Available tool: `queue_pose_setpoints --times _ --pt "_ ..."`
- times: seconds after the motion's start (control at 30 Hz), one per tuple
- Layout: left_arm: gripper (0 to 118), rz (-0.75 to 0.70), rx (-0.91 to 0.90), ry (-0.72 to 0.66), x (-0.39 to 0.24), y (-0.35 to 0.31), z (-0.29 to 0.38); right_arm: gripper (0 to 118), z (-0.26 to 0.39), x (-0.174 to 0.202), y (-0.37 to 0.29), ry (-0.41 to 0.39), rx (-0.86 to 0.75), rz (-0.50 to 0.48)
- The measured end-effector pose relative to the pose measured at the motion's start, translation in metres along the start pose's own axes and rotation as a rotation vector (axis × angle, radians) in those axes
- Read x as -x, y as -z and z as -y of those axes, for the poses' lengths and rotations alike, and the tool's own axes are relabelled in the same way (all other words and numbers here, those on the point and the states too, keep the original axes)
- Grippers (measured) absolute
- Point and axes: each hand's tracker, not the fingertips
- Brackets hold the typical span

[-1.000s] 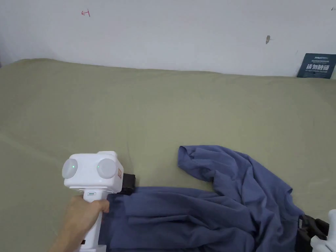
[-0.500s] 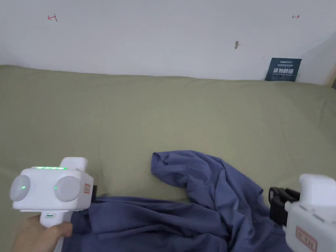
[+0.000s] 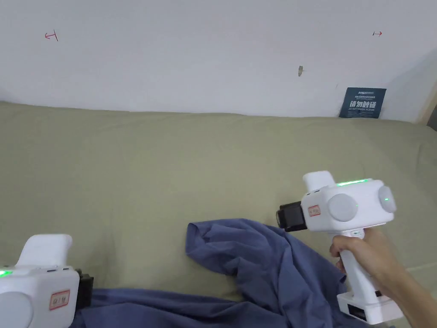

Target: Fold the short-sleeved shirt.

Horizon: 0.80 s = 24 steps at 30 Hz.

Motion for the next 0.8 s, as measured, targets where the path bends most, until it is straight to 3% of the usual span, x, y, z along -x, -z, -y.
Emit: queue_pose_setpoints --times 0.1,0.13,0.17,0.2,0.27,0.3,0.4,0.5,0.63,0.8 --pt "2 -0.001 0.007 -0.006 0.000 0.002 0.000 75 0.009 0.003 0.044 -0.003 0.099 0.015" --pt "2 0.000 0.013 -0.016 0.001 0.003 -0.001 59 0.014 0.003 0.057 -0.013 0.155 0.062" --pt "2 0.004 0.010 -0.018 0.002 0.003 -0.002 17 0.015 0.001 0.055 0.068 0.125 0.013" --pt "2 0.007 0.015 -0.018 0.005 0.003 -0.003 0 0.009 -0.003 0.046 0.130 0.074 0.018" --pt "2 0.011 0.003 -0.018 0.005 0.003 -0.004 0 0.009 0.000 0.034 0.132 0.060 0.032" --pt "2 0.007 0.002 -0.021 0.004 0.002 -0.006 0 0.010 0.004 0.034 0.080 0.032 0.006" --pt "2 0.000 -0.001 -0.030 0.004 -0.003 -0.006 0 0.014 0.022 0.028 -0.151 0.059 0.117" --pt "2 -0.012 0.001 -0.007 0.005 -0.010 -0.005 0 -0.003 0.010 0.008 -0.023 0.039 0.096" --pt "2 -0.022 -0.006 -0.004 0.005 -0.027 -0.006 0 -0.015 -0.013 -0.026 0.157 -0.002 -0.048" --pt "2 -0.020 -0.036 -0.006 0.004 -0.049 -0.009 0 -0.017 -0.019 -0.090 0.144 -0.103 -0.011"
